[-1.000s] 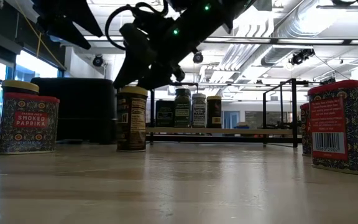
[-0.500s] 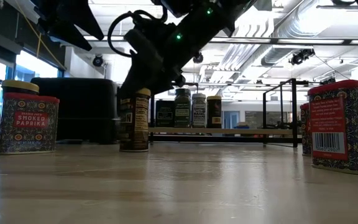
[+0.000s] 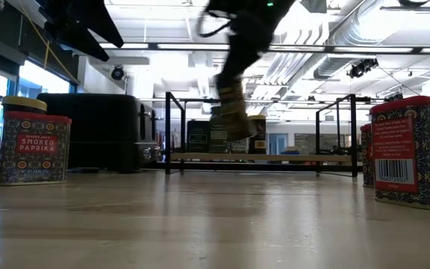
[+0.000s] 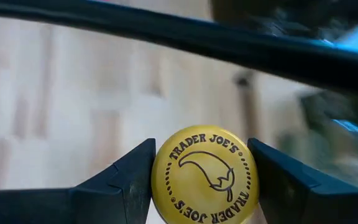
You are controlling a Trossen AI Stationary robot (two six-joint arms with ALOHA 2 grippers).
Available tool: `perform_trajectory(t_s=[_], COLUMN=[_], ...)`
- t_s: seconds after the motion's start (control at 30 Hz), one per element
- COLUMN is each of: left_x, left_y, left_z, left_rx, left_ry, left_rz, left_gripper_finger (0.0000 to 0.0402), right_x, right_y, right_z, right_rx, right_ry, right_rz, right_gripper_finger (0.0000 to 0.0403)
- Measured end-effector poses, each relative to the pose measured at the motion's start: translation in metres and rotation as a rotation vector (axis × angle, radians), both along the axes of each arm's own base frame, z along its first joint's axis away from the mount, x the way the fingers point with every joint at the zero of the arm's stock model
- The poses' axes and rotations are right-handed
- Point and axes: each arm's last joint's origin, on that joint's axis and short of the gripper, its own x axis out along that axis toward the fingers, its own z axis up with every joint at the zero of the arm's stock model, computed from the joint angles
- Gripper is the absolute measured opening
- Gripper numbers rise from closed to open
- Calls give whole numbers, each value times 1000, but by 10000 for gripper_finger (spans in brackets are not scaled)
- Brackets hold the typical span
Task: Shelf spices
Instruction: Put the top yellow seasoning bottle on the shelf aligned with the other yellow seasoning bottle
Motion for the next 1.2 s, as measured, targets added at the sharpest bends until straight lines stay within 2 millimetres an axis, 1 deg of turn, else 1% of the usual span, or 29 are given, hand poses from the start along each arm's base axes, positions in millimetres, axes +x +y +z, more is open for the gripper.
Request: perform_trajectory(t_s=[0.1, 0.17, 0.2, 0.3, 0.4, 0.5, 0.6, 0.73, 0.9, 1.0, 1.13, 1.2], left_x=[-1, -2, -2, -3, -4, -4, -4, -3, -3, -3, -3, -3], left_y=[-2, -4, -5, -8, -10, -10, -10, -11, -11, -11, -11, -11], left_z=[0, 0, 0, 1, 1, 2, 2, 3, 3, 3, 3, 3], left_rx=[0, 6, 10, 12, 16, 23, 25, 17, 14, 12, 10, 10], left_ry=[-9, -16, -19, -28, -39, -56, -59, -74, -78, -78, -77, -76], left_rz=[-3, -5, -7, -12, -13, -4, -1, 0, 0, 0, -2, -2], left_gripper_finger=[321, 321, 321, 321, 321, 321, 321, 321, 321, 321, 321, 321], right_x=[-22, -36, -43, -72, -99, -115, -120, -120, -116, -116, -117, -116], right_y=[-19, -34, -41, -67, -93, -116, -135, -155, -171, -179, -185, -187], right_z=[21, 35, 38, 37, 31, 23, 13, -6, -22, -28, -28, -25], right_rx=[-37, -50, -53, -4, 3, 47, 100, 146, 166, 173, 166, 152], right_ry=[62, 63, 55, 4, -120, -256, -337, -318, -288, -279, -294, -320], right_rz=[-21, -40, -48, -59, -124, -164, -174, -196, -214, -236, -251, -249], right_gripper_finger=[215, 215, 215, 215, 215, 215, 215, 215, 215, 219, 254, 263])
